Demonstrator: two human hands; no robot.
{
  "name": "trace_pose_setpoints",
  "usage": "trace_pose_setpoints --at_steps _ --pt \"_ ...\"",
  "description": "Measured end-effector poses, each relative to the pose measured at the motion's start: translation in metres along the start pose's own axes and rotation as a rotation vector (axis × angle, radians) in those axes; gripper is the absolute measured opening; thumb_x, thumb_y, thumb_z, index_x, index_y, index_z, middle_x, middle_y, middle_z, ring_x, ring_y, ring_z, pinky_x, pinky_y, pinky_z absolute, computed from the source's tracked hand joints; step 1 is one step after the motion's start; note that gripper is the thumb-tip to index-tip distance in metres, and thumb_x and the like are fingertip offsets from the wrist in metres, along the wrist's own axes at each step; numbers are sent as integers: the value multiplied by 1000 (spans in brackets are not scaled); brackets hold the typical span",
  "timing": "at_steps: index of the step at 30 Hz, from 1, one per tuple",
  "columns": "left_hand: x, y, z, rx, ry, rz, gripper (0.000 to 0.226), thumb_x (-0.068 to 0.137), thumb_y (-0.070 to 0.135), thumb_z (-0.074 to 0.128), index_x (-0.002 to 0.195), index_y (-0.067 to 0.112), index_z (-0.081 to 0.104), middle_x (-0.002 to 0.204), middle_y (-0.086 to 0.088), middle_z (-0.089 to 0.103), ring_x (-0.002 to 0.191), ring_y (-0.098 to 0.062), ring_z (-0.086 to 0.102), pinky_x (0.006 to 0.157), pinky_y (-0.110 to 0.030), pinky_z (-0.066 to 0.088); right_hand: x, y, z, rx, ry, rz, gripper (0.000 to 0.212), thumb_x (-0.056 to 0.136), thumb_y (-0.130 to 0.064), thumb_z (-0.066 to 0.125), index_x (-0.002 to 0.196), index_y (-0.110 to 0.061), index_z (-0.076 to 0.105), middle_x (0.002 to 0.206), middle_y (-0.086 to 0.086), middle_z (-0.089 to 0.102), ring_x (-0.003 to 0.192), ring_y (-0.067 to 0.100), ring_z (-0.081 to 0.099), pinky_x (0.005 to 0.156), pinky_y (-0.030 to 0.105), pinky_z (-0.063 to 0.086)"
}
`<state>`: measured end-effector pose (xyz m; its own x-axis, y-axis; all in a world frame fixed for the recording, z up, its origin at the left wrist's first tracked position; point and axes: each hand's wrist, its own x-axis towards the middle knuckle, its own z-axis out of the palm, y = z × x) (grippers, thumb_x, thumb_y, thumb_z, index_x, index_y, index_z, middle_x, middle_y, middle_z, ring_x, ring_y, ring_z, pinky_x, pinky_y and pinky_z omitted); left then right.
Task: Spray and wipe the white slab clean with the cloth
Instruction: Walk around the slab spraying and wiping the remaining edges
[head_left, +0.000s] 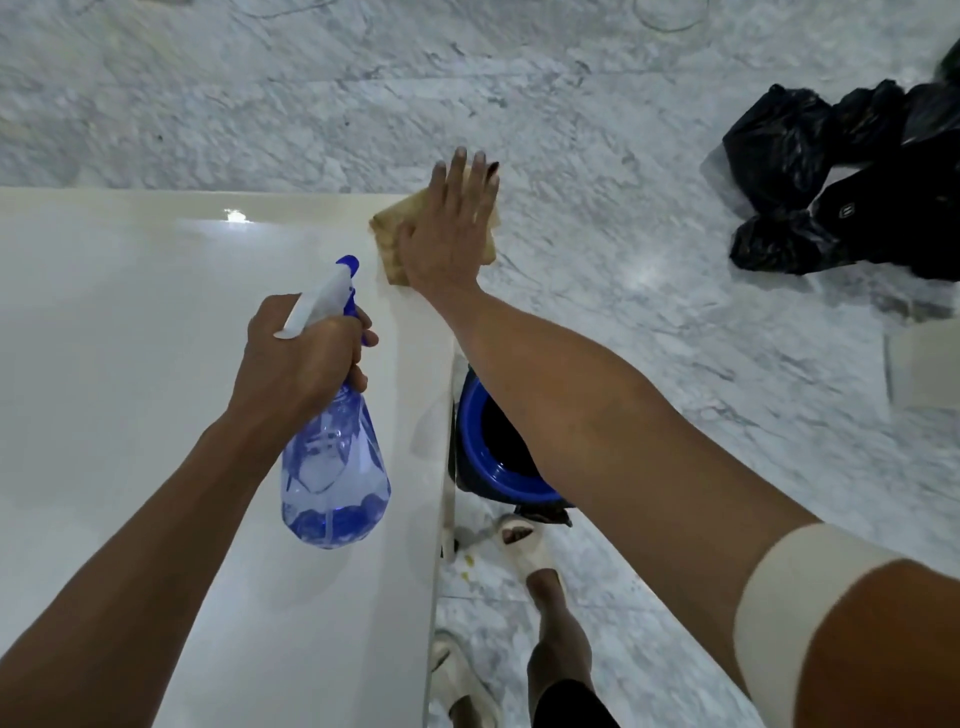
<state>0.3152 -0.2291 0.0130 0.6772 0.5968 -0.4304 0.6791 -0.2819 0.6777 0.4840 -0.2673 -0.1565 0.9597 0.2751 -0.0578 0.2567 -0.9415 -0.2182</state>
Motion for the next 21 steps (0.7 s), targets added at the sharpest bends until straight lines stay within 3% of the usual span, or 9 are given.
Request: trace_pose_setpoints --at_steps 3,7,10,16,21 --pt "0 -6 2 8 1 -9 17 89 -2 53 84 9 66 86 -8 73 38 -8 59 54 -26 58 2 -8 3 44 43 -86 77 92 -53 27 159 -16 15 164 24 1 151 44 -4 120 61 -4" --pt "-1 -11 3 -6 -19 -22 19 87 -3 51 84 8 66 86 -10 74 37 -8 58 65 -35 59 5 -8 17 196 -153 27 95 83 -72 49 157 -20 18 164 24 1 149 48 -6 119 62 8" --pt "-1 -14 5 -4 -23 -31 21 86 -3 51 80 12 65 86 -8 74 37 -9 59 66 -35 60 3 -6 14 249 -172 15 110 75 -73 58 157 -14 13 164 22 -3 149 47 -8 119 58 8" --pt "-6 -17 7 5 -44 -27 19 86 -2 51 84 8 67 89 -10 75 37 -9 59 70 -39 61 -2 2 17 180 -132 -44 80 96 -55 38 158 -12 12 164 24 -1 150 47 -2 121 57 11" --pt "-7 -15 9 34 -52 -16 18 86 -1 52 86 9 67 88 -8 74 38 -9 59 62 -32 60 -10 3 21 164 -116 -56 77 98 -54 35 157 -9 15 164 24 1 150 46 0 121 53 9"
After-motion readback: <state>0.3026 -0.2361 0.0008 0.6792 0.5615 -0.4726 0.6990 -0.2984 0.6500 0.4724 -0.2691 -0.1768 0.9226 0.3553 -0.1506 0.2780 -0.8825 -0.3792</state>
